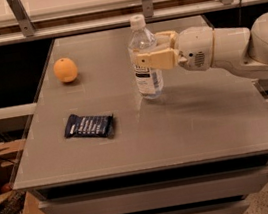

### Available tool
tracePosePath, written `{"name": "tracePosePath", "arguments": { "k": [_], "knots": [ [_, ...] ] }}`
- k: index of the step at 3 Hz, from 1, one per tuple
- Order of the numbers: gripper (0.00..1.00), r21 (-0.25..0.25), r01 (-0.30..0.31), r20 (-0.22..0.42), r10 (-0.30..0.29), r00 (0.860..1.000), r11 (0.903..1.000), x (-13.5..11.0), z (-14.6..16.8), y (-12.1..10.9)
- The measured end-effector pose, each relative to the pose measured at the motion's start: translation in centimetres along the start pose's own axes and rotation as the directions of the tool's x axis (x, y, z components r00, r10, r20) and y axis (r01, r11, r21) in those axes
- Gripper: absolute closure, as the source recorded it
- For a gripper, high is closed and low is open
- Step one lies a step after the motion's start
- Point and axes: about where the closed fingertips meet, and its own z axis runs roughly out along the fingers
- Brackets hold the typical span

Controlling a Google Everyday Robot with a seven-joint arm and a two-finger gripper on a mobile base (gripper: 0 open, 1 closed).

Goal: Place blue plastic bottle upright

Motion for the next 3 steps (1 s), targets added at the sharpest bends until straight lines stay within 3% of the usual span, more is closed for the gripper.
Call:
{"name": "tracePosePath", "arguments": {
  "k": [3],
  "knots": [
    [0.15, -0.001, -0.016, 0.017, 0.016, 1.000, 0.9999, 1.00, -0.03, -0.61]
  ]
}}
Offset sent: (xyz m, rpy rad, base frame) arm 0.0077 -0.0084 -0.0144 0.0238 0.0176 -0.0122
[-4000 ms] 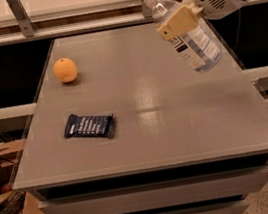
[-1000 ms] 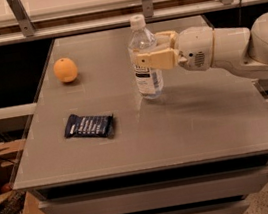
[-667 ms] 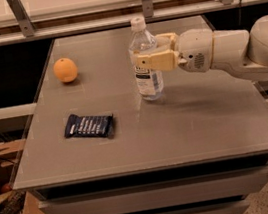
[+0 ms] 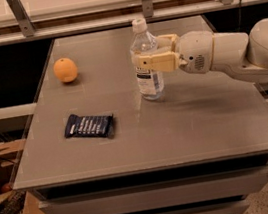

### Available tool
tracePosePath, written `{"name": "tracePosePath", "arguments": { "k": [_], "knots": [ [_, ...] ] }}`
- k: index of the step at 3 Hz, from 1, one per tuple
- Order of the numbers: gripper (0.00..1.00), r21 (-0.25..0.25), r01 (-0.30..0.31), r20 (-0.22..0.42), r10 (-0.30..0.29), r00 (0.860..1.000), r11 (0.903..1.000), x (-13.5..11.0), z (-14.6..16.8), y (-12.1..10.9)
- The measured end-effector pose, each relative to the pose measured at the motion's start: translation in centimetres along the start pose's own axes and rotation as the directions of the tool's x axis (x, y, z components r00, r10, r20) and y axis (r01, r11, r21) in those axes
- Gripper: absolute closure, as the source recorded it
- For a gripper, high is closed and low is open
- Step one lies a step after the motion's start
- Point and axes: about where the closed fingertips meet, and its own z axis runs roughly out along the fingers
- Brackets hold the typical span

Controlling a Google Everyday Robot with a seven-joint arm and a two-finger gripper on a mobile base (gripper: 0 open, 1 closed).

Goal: Place blue plastic bottle upright

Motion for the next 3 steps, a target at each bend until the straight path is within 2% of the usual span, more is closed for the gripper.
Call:
{"name": "tracePosePath", "arguments": {
  "k": [1, 3],
  "knots": [
    [0.00, -0.013, 0.019, 0.001, -0.019, 1.000, 0.9997, -1.0, -0.7, -0.7],
    [0.00, -0.036, 0.041, 0.000, -0.041, 0.999, 0.9985, -3.1, -1.5, -1.2]
  ]
}}
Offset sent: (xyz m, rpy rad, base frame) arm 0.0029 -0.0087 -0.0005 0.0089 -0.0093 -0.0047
